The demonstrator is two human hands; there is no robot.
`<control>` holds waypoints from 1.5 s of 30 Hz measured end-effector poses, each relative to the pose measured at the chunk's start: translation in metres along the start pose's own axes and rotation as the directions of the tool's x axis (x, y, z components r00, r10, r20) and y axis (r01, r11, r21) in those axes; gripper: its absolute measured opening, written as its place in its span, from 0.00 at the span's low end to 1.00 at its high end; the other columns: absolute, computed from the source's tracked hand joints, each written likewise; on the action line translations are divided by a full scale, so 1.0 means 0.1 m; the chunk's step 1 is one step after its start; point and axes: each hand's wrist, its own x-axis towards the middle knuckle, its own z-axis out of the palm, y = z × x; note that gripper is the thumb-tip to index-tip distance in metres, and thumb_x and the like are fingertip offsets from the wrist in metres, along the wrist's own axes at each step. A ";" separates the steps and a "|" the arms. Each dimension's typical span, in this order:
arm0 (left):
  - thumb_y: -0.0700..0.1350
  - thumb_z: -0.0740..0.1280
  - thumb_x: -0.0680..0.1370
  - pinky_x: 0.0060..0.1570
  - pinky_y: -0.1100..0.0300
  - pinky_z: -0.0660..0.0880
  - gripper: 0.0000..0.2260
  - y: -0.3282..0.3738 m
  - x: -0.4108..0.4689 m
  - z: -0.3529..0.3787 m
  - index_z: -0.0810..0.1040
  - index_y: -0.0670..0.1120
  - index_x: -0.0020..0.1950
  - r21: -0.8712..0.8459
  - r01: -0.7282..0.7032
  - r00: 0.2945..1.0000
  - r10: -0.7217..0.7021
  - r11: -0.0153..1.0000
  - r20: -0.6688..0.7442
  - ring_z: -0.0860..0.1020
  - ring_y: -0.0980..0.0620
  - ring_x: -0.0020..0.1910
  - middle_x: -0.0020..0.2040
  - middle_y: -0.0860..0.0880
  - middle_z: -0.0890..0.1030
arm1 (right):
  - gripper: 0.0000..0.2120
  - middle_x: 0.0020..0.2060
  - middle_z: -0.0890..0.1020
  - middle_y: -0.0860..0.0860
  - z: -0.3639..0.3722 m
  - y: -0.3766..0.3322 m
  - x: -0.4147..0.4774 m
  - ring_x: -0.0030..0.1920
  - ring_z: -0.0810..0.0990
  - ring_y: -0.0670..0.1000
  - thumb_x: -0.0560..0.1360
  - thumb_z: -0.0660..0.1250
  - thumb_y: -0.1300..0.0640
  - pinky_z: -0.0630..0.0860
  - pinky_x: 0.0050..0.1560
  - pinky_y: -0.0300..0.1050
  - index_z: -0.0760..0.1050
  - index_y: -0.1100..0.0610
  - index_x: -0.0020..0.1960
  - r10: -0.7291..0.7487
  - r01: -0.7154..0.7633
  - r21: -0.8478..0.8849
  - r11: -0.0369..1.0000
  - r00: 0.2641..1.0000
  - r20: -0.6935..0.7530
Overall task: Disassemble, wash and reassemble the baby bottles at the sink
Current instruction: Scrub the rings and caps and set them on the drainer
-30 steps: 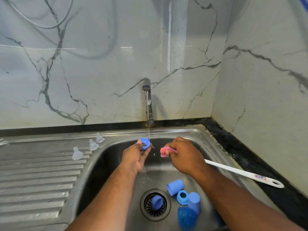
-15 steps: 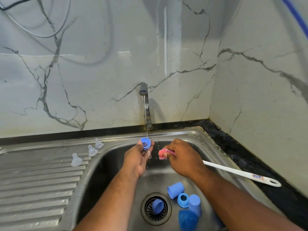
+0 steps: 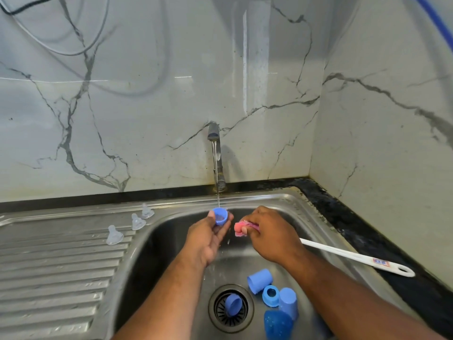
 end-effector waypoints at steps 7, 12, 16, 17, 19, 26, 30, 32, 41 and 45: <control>0.36 0.60 0.85 0.60 0.47 0.79 0.11 0.00 0.01 0.00 0.74 0.30 0.62 -0.005 0.031 1.000 -0.031 1.000 -0.004 0.82 0.37 0.55 0.56 0.30 0.80 | 0.11 0.52 0.76 0.43 0.01 0.00 0.01 0.52 0.76 0.46 0.81 0.65 0.52 0.75 0.52 0.43 0.83 0.42 0.59 -0.001 0.001 0.003 1.000 1.000 0.010; 0.36 0.60 0.85 0.55 0.48 0.81 0.12 -0.05 0.01 0.01 0.72 0.28 0.63 0.064 0.042 0.998 -0.039 0.997 -0.046 0.82 0.39 0.49 0.55 0.30 0.80 | 0.12 0.52 0.76 0.44 0.02 0.02 0.01 0.52 0.75 0.46 0.81 0.65 0.52 0.73 0.51 0.43 0.82 0.43 0.61 -0.006 0.006 0.000 1.000 1.000 0.012; 0.38 0.60 0.85 0.62 0.47 0.78 0.11 0.03 0.02 0.01 0.74 0.30 0.60 -0.070 0.007 1.000 -0.007 0.998 0.007 0.82 0.37 0.56 0.56 0.30 0.81 | 0.11 0.52 0.76 0.43 0.03 0.01 0.01 0.51 0.76 0.46 0.81 0.66 0.52 0.75 0.52 0.43 0.82 0.43 0.60 -0.002 0.002 0.003 1.000 1.000 -0.003; 0.38 0.61 0.85 0.61 0.48 0.79 0.11 0.03 0.02 0.02 0.74 0.30 0.61 -0.064 0.005 1.000 -0.005 0.998 0.011 0.82 0.37 0.56 0.56 0.30 0.81 | 0.11 0.51 0.76 0.43 0.03 0.01 0.01 0.51 0.76 0.45 0.81 0.66 0.52 0.75 0.52 0.43 0.82 0.43 0.60 -0.002 0.002 0.004 1.000 1.000 -0.004; 0.38 0.61 0.85 0.51 0.50 0.83 0.12 -0.02 0.00 0.04 0.73 0.30 0.63 -0.004 0.025 1.000 -0.025 1.000 -0.011 0.82 0.39 0.50 0.53 0.31 0.80 | 0.11 0.52 0.76 0.43 0.03 0.01 0.01 0.51 0.75 0.46 0.81 0.66 0.52 0.74 0.51 0.42 0.82 0.43 0.60 0.000 0.000 0.000 1.000 1.000 0.002; 0.38 0.61 0.84 0.61 0.48 0.79 0.12 0.02 0.01 0.05 0.74 0.30 0.62 -0.058 0.008 1.000 -0.007 0.998 0.011 0.83 0.39 0.53 0.58 0.31 0.81 | 0.11 0.51 0.76 0.43 0.02 0.01 0.01 0.52 0.76 0.46 0.81 0.66 0.51 0.76 0.53 0.45 0.82 0.42 0.60 0.000 0.000 0.006 1.000 1.000 0.003; 0.38 0.60 0.85 0.53 0.50 0.82 0.12 -0.05 0.03 0.01 0.73 0.30 0.62 0.025 0.050 0.995 -0.048 0.998 -0.082 0.82 0.40 0.45 0.57 0.31 0.79 | 0.11 0.52 0.76 0.42 0.04 0.02 0.01 0.53 0.76 0.45 0.81 0.66 0.51 0.76 0.54 0.45 0.82 0.42 0.60 0.007 -0.007 0.019 1.000 1.000 0.012; 0.39 0.61 0.85 0.61 0.49 0.79 0.11 0.02 0.02 0.02 0.75 0.31 0.59 -0.048 0.016 0.999 -0.018 0.999 -0.032 0.83 0.39 0.52 0.56 0.32 0.81 | 0.10 0.50 0.76 0.42 0.04 0.01 0.01 0.51 0.75 0.45 0.81 0.66 0.50 0.76 0.53 0.45 0.83 0.41 0.58 0.003 -0.003 0.023 1.000 1.000 0.007; 0.38 0.63 0.84 0.54 0.54 0.81 0.08 0.00 0.03 0.00 0.79 0.36 0.56 0.170 -0.124 0.992 0.128 0.978 -0.009 0.83 0.43 0.51 0.52 0.36 0.84 | 0.10 0.51 0.76 0.44 0.02 -0.01 0.00 0.52 0.75 0.46 0.81 0.66 0.51 0.76 0.54 0.46 0.83 0.43 0.59 0.004 -0.004 0.011 1.000 1.000 0.029; 0.38 0.70 0.80 0.48 0.66 0.79 0.09 -0.07 0.07 -0.04 0.82 0.46 0.59 0.560 -0.376 0.905 0.424 0.738 0.048 0.82 0.58 0.45 0.48 0.49 0.85 | 0.10 0.51 0.76 0.43 0.02 -0.01 0.00 0.52 0.75 0.46 0.81 0.66 0.51 0.77 0.54 0.47 0.83 0.43 0.58 0.012 -0.012 0.007 1.000 1.000 0.028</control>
